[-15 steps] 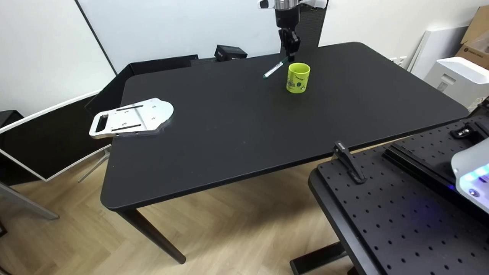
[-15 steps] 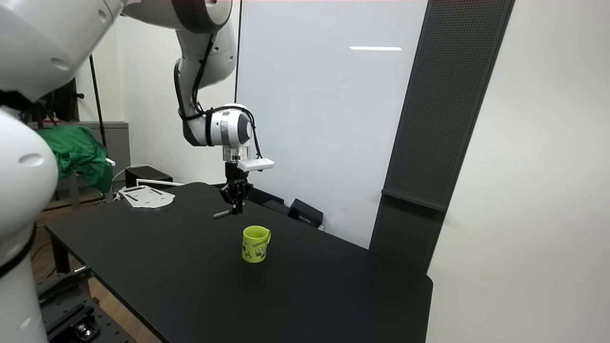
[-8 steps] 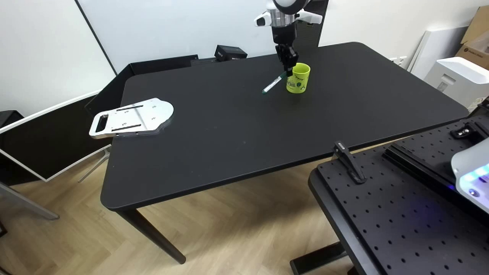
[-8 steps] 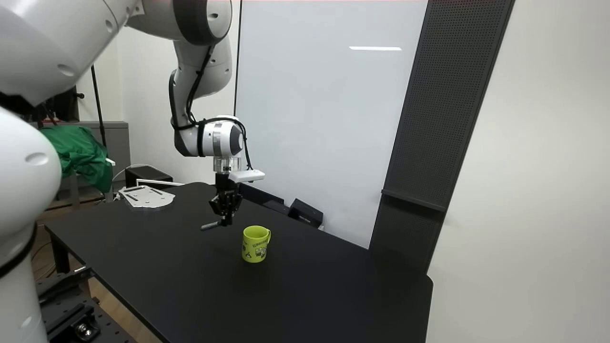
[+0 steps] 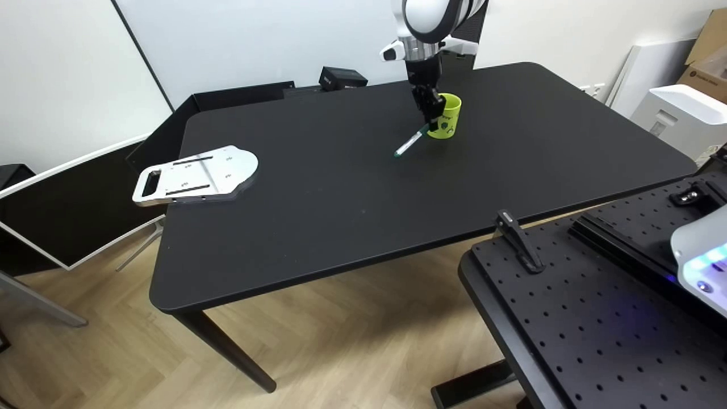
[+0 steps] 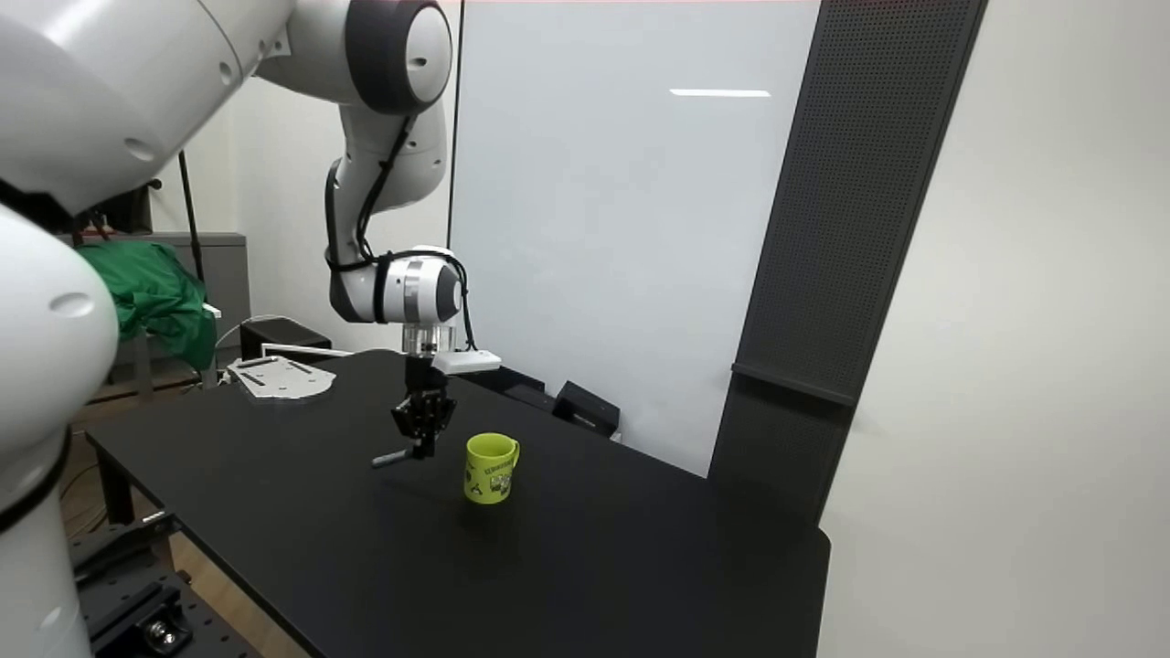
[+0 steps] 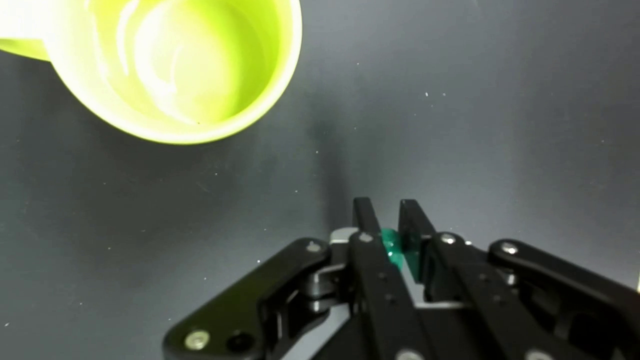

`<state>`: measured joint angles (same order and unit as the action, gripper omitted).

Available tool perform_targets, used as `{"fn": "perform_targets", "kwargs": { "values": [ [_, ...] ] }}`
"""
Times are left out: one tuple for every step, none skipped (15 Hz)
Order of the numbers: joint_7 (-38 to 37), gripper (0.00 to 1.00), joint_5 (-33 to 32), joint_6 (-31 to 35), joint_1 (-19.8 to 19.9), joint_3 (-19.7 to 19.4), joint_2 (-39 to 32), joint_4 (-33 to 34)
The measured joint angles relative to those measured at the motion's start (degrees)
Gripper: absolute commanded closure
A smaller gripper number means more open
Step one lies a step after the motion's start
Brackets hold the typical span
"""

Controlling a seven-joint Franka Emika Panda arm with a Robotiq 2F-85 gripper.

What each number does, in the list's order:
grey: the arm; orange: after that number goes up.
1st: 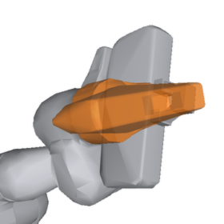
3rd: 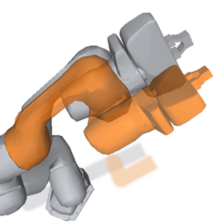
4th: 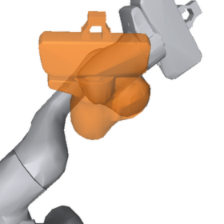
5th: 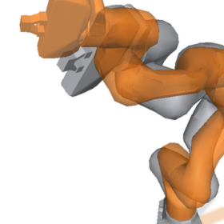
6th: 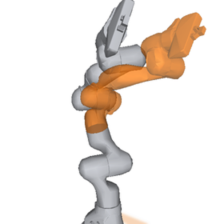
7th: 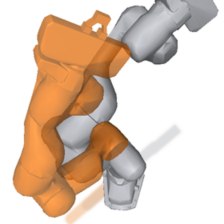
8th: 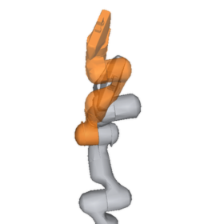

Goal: Put the marker on the table

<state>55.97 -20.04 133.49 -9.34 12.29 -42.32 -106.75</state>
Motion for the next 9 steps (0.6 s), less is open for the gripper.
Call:
{"fn": "perform_targets", "kwargs": {
  "values": [
    [0.2,0.96,0.0,0.0,0.0,0.0,-0.3,0.0],
    [0.3,0.96,0.0,0.0,0.0,0.1,-0.5,0.0],
    [0.4,0.96,0.0,0.0,0.0,0.1,-0.8,0.0],
    [0.4,0.96,0.0,0.0,0.0,0.2,-1.0,0.0],
    [0.5,0.96,0.0,0.0,0.0,0.2,-1.2,0.0],
    [0.5,0.96,0.0,0.0,0.0,0.3,-1.4,0.0],
    [0.5,0.96,0.0,0.1,0.0,0.3,-1.6,0.0],
    [0.5,0.96,0.0,0.1,0.0,0.3,-1.8,0.0],
    [0.5,0.96,0.0,0.2,0.0,0.3,-2.0,0.0]
  ]
}}
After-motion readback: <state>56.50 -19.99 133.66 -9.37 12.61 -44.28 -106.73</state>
